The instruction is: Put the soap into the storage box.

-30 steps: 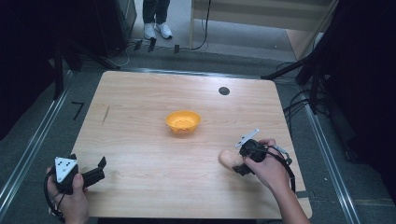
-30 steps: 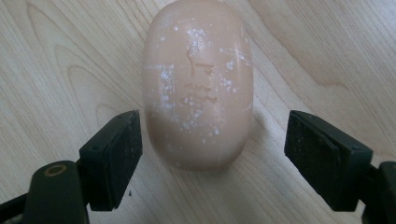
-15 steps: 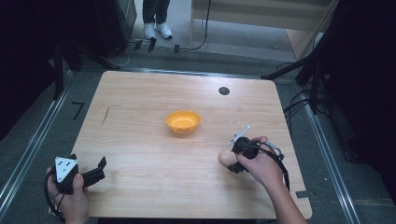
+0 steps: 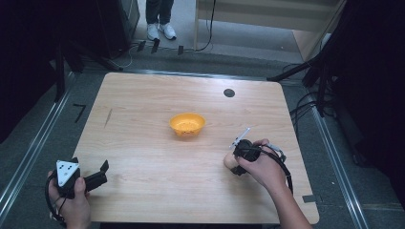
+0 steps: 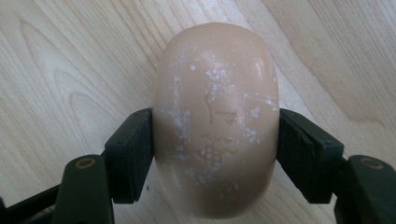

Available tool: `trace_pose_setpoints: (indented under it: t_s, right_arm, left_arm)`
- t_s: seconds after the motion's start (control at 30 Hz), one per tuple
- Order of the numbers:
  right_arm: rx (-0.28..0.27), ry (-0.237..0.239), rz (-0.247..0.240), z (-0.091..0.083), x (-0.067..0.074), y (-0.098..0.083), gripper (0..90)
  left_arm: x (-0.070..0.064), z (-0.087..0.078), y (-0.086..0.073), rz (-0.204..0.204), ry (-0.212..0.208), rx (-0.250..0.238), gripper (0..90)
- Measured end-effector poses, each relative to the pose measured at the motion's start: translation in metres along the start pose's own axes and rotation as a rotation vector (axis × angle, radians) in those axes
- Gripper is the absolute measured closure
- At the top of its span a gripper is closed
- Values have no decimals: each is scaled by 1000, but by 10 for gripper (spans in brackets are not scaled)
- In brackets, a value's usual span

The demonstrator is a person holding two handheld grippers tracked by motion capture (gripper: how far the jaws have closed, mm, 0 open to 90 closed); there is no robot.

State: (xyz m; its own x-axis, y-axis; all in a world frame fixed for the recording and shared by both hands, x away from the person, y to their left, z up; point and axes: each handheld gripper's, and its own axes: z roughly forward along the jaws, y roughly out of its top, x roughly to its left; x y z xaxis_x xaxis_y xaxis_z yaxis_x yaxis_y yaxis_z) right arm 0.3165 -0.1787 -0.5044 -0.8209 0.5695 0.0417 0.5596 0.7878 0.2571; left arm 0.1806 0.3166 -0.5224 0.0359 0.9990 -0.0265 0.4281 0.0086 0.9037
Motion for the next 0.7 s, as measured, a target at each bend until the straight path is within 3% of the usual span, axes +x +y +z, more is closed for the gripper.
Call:
trace_pose_setpoints:
  t_s: [0.7]
  right_arm:
    - [33,-15,-29,6,1,5,329]
  left_arm:
    - [0,0,0,4,-3,0,0]
